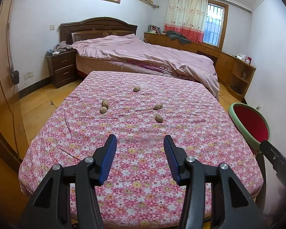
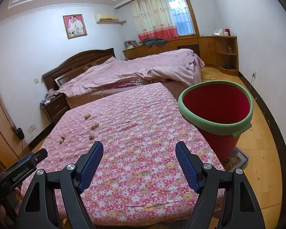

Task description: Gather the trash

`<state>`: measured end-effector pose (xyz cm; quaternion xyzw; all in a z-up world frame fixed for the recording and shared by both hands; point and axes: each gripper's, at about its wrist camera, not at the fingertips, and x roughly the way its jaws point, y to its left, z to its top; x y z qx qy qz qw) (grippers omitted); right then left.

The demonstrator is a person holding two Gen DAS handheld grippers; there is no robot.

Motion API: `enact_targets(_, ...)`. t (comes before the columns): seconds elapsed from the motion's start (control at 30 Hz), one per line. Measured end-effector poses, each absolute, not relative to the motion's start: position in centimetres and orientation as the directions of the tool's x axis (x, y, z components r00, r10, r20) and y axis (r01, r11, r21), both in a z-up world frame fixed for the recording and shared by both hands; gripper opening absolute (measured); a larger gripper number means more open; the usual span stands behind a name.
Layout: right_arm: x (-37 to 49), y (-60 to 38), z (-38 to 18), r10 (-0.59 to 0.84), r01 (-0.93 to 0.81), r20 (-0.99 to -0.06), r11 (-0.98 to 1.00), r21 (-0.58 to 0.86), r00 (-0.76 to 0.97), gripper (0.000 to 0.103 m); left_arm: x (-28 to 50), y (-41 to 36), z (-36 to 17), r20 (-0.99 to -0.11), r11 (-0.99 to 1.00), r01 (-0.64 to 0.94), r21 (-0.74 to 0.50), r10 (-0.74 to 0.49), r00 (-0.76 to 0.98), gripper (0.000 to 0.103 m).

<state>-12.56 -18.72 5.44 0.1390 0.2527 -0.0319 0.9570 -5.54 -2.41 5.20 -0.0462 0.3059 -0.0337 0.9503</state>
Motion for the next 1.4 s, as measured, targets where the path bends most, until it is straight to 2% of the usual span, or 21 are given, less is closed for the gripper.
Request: enact_targets(1.4, -12.63, -18.61, 5.19, 0.013, 0.127, -0.495, 0.960, 0.248, 0.869, 0.079, -6.01, -2.23, 5.25, -0.571, 0.994, 0.021, -0.103, -0.076, 0.818, 0.051)
